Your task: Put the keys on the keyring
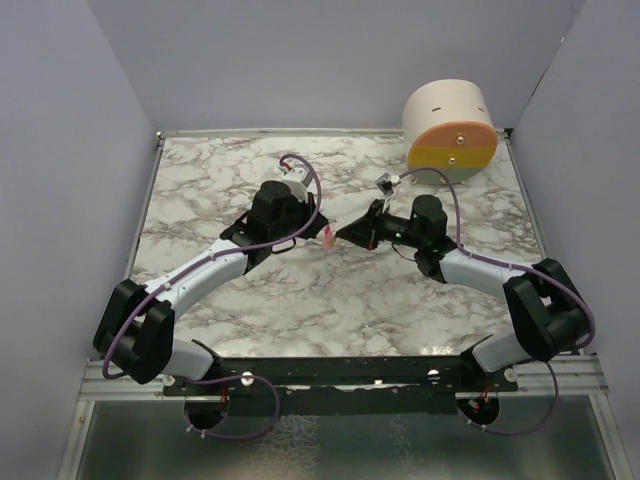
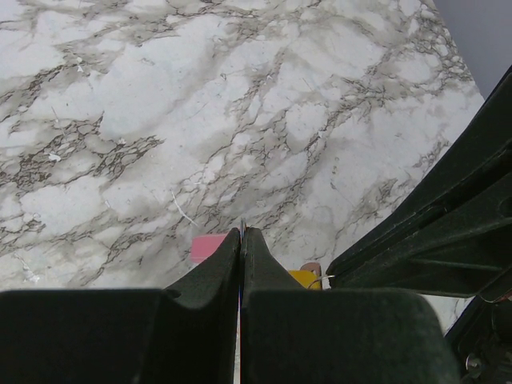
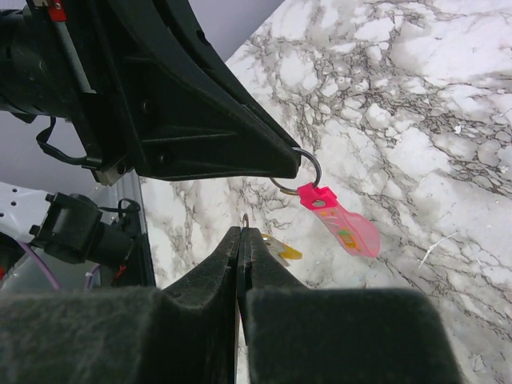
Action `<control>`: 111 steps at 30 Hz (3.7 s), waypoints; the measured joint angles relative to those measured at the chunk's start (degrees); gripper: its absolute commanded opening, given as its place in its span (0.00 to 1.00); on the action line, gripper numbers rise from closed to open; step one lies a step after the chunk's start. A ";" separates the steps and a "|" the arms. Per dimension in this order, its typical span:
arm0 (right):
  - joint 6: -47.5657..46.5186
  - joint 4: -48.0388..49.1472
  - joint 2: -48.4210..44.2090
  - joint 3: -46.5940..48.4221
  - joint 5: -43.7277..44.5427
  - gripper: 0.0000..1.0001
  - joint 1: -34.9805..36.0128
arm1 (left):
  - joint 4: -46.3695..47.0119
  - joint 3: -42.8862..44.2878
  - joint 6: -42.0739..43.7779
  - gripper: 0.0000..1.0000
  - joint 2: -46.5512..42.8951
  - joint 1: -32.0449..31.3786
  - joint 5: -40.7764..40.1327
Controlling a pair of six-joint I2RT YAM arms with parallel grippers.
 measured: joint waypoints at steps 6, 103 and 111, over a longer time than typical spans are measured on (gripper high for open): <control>2.58 1.66 0.61 -0.24 0.07 0.01 0.00 | 0.48 0.00 -0.68 0.00 0.00 -0.02 -0.07; 10.10 5.60 3.61 -3.26 9.90 0.01 0.52 | 0.17 1.95 -0.11 0.00 0.85 -3.93 -3.54; 9.05 3.63 3.58 -3.15 11.23 0.01 0.55 | -0.20 1.95 0.11 0.00 0.79 -3.93 -3.54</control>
